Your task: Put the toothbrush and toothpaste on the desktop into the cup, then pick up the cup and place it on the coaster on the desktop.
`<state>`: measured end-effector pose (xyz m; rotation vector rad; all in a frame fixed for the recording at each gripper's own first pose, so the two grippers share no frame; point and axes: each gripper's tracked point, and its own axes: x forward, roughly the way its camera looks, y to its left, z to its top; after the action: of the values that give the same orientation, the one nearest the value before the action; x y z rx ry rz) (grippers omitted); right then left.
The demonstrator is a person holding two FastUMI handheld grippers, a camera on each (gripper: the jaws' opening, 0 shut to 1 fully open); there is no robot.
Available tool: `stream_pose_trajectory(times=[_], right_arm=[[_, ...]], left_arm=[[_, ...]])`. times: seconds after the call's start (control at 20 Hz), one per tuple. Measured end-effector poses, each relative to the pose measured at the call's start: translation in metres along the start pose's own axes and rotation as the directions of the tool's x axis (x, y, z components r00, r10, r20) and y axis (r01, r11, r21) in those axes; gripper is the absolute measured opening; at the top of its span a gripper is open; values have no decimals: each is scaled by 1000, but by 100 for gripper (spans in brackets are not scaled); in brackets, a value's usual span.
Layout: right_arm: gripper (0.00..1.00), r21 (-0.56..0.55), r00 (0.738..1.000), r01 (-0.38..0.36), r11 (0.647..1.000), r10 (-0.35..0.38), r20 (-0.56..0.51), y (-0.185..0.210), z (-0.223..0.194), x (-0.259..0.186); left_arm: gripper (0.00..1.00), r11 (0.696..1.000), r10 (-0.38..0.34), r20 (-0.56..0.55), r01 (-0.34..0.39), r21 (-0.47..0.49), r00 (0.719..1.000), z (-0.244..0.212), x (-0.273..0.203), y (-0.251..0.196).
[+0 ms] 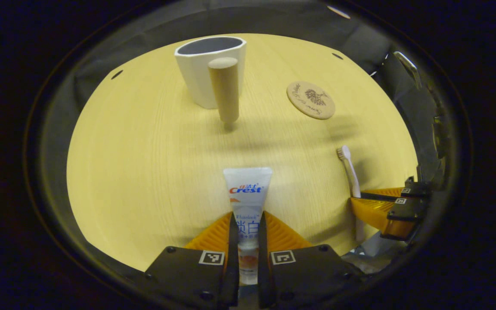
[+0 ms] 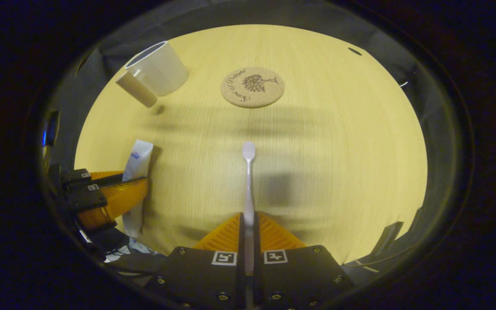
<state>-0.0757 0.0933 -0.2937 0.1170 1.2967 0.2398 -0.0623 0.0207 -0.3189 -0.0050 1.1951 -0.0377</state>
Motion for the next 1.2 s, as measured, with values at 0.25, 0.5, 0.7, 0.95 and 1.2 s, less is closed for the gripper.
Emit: stream_pose_trajectory(times=[0.25,0.5,0.7,0.95,1.2], right_arm=[[3,-9,997,-28,1000,29,74,-1,7,-3],[3,7,983,-79,997,77,164,1,23,-25],[3,5,949,-135,991,128,288,5,49,-50],[3,-28,884,-160,987,156,441,8,83,-83],[3,-66,815,-175,982,182,550,12,109,-110]], left_arm=[[25,998,-14,74,19,-61,997,7,-6,2],[25,997,-11,192,26,-74,981,19,-26,6],[24,991,14,318,29,-131,948,39,-57,22],[25,987,90,485,-11,-163,870,76,-103,49],[25,980,156,640,-34,-198,752,110,-137,76]])
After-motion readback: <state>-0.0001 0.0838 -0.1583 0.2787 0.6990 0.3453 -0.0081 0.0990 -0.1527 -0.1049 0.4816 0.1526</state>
